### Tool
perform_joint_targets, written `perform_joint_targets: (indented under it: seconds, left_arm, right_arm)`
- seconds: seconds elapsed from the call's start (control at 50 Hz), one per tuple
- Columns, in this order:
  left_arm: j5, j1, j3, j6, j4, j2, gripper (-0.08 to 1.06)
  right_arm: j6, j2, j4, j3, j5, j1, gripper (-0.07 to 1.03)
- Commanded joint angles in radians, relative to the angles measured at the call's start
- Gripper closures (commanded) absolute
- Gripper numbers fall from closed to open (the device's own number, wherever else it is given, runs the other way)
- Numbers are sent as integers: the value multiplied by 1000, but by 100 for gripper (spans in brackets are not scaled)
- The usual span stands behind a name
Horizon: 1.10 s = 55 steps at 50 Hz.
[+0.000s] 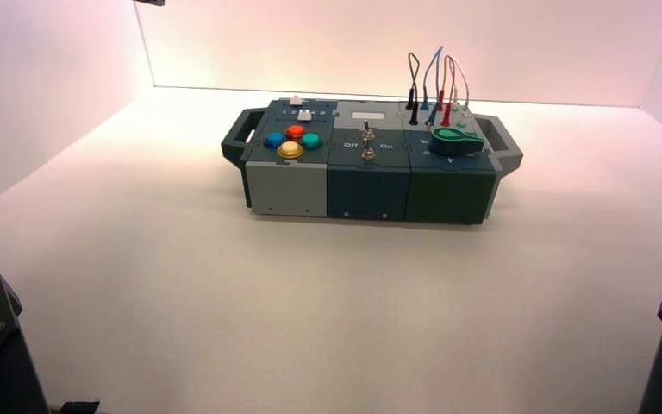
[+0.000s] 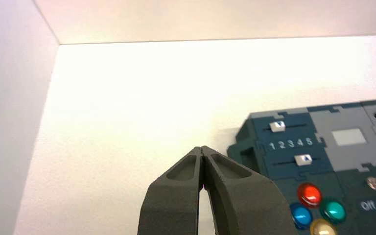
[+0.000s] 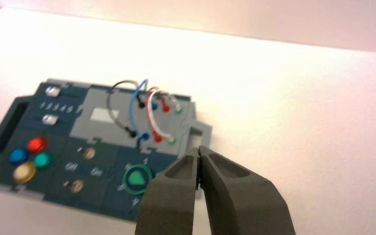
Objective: Insert the blue wire.
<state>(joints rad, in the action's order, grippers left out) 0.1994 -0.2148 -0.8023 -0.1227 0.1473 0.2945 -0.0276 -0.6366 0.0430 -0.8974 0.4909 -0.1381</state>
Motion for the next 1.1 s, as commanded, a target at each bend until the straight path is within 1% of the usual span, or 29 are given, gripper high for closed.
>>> perform_joint_targets:
  seconds: [0.02,0.04,0.08,0.2,0.34,0.48,0.56,0.7,0.76,0.82,0.86,0.92,1.1]
  left_arm:
    - [61,-37,51,0,8,0,101]
    - [71,-40,54,0,8,-2,101]
    - [126,-57,71,0,18,-8,101]
    - [210,-89,97,-2,41,-29,101]
    - [285,-126,123,-3,49,-51,101]
    - [351,-150,140,-9,52,-67,101]
    - [382,-163,152,-17,58,-84,101]
    - [423,-183,173,-21,72,-123,101]
    - [426,-190,181,-20,80,-144,101]
    - [426,-193,192,-20,87,-164,101]
    - [425,-195,199,-21,95,-176,101]
    - [423,-195,215,-20,104,-196,101]
    - [420,-199,252,-20,106,-245,101]
  right_arm:
    - [3,-8,9,71,89,-58,98]
    - [3,-8,9,74,98,-64,98]
    - [3,-5,11,87,132,-87,98]
    - [2,9,15,124,212,-130,98]
    - [2,25,31,172,311,-147,98]
    - [3,37,40,187,385,-147,99]
    - [3,46,40,184,400,-147,98]
    - [3,71,51,169,400,-147,97]
    - [2,81,61,166,399,-149,93]
    - [3,94,66,167,397,-147,84]
    - [3,101,67,170,396,-147,75]
    - [3,112,67,173,388,-147,67]
    - [3,150,81,178,356,-149,67]
